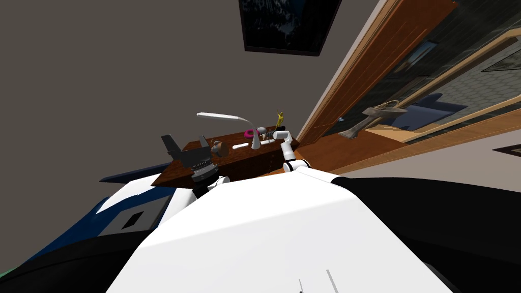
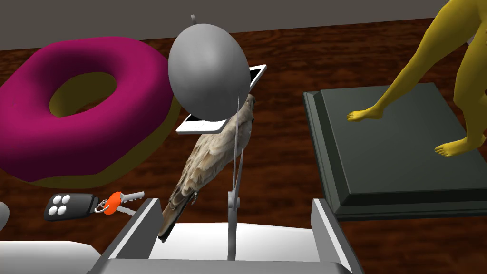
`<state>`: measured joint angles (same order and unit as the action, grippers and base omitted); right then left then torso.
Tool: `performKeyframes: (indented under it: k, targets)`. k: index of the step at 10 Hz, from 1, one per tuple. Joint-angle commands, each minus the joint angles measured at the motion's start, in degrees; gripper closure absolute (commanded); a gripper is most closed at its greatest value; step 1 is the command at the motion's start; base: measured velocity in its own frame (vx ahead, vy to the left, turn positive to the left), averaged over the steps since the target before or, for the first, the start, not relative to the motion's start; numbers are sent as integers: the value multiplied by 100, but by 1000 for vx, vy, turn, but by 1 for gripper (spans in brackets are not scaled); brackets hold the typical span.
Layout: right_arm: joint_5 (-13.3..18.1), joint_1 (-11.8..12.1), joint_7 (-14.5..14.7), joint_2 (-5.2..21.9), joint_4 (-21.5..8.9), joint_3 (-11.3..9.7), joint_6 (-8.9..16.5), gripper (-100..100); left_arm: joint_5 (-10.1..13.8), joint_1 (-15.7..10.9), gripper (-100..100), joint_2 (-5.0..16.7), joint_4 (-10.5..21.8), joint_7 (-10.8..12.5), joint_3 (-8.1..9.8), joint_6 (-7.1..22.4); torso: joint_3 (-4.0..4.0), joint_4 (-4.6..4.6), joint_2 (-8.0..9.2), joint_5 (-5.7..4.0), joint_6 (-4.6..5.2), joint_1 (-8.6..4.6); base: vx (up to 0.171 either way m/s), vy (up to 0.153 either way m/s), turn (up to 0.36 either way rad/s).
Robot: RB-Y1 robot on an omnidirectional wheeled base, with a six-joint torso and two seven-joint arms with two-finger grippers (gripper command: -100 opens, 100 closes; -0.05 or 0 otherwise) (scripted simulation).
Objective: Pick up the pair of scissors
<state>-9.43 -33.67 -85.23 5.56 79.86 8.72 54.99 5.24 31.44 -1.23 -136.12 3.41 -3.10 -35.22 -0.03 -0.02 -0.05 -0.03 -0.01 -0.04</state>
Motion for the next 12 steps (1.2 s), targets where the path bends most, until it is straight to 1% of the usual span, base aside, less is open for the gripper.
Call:
performKeyframes:
  k: [1, 4, 5, 6, 7, 8, 9, 10, 11, 12]
  targets:
    - [-6, -83, -2, -69, -28, 33, 209, -100, 0, 0, 0, 0, 0, 0, 0, 0, 0, 0, 0, 0, 0, 0, 1, -26, -32]
    - [5, -190, -13, -260, -34, 78, 499, -100, 0, 0, 0, 0, 0, 0, 0, 0, -1, -1, -1, -1, 0, -2, 1, -28, -34]
    - [-3, -164, -11, -205, -5, 70, 445, -100, 0, 0, 0, 0, 0, 0, 0, 0, 0, 0, 0, -1, 0, -4, 0, -14, -5]
    - [-4, -167, -11, -211, 2, 73, 479, 0, 0, 0, 0, 0, 0, 0, 0, 0, 0, -1, 0, 0, 0, 1, 0, 0, 0]
    - [-111, -110, 181, -84, -13, 359, 501, -100, 0, 0, 0, 0, 0, 0, 0, 0, 0, 0, 0, 1, 0, 5, -16, 34, 182]
    - [-219, -54, 351, 43, -27, 511, 527, -100, 0, -1, 0, 0, 0, 0, -1, 0, 1, 0, 3, 3, -3, 17, -28, 76, 314]
    - [-219, -54, 374, 43, -27, 666, 527, -100, 0, -1, 0, -1, 0, 0, -1, 0, 4, 1, 7, 6, -3, 30, -12, 69, 127]
    - [-326, 3, 566, 169, -40, 877, 552, -100, 0, 0, 0, -1, 0, 0, -1, 0, 3, 1, 5, 7, -1, 32, -12, 74, 230]
    - [-326, 3, 566, 169, -40, 963, 552, -100, 0, -1, 0, -1, 0, 0, -1, 0, 3, 1, 5, 8, -4, 35, -8, 47, 79]
    - [-434, 59, 758, 295, -54, 1175, 578, -100, 0, 0, 0, -1, 0, 0, -1, 0, 3, 1, 5, 6, 0, 26, -10, 58, 152]
